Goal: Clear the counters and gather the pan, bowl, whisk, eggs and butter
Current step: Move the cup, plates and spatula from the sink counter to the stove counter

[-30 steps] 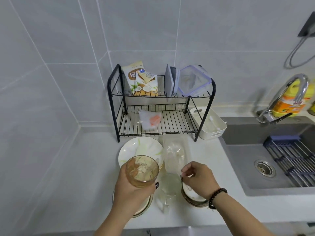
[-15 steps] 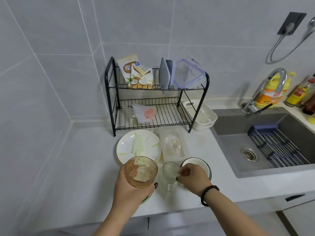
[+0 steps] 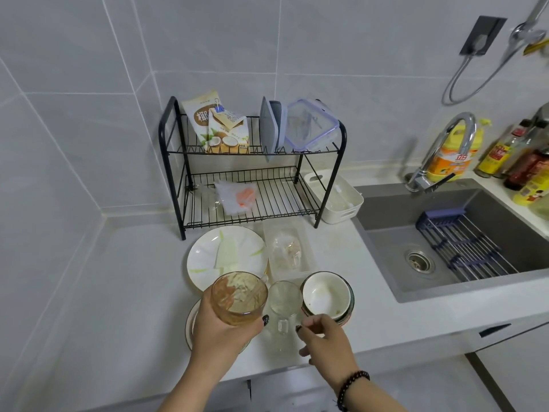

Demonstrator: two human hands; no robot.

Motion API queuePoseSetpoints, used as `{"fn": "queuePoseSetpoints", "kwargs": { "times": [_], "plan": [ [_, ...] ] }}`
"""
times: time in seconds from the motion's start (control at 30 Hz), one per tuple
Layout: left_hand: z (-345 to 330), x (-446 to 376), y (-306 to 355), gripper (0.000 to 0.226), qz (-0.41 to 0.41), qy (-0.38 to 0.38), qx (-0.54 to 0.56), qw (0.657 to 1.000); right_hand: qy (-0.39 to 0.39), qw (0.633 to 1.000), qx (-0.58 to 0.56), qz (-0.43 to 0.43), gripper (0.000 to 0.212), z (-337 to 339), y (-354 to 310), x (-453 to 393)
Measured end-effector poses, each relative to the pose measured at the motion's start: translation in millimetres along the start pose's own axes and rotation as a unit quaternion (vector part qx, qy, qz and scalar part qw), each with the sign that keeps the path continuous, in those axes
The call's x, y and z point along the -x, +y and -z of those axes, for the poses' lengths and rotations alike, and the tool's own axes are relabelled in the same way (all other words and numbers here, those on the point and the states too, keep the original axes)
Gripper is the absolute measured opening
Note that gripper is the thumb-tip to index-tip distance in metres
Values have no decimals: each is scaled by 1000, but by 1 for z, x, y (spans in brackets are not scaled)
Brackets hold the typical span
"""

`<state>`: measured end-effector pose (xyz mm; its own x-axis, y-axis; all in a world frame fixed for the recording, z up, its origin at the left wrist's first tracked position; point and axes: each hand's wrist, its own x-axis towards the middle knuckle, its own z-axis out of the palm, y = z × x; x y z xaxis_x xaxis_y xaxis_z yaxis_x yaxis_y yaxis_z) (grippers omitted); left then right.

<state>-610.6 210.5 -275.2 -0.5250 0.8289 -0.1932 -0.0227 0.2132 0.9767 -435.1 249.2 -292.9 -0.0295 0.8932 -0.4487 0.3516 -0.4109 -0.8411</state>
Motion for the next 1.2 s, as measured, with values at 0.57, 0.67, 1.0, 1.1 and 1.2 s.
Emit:
{"fn": "queuePoseSetpoints", "kwargs": {
  "times": [0.57, 0.67, 1.0, 1.1, 1.2],
  "plan": [
    [1, 1, -7, 72, -6, -18, -10, 1000, -168, 977, -117, -65, 21, -33, 2, -10],
    [3, 0, -7, 74, -2, -9, -16, 1000, -162, 982, -90, -37, 25, -29, -2, -12],
    [3, 3, -2, 77, 7, 12, -29, 999, -150, 983, -92, 43, 27, -6, -20, 2],
    [-7, 6, 7, 71, -3, -3, -22, 1000, -141, 980, -130, 45, 26, 7, -30, 9],
    [-17, 11, 18, 70, -14, -25, -16, 999, -126, 978, -158, 55, 27, 22, -39, 18]
  ]
}}
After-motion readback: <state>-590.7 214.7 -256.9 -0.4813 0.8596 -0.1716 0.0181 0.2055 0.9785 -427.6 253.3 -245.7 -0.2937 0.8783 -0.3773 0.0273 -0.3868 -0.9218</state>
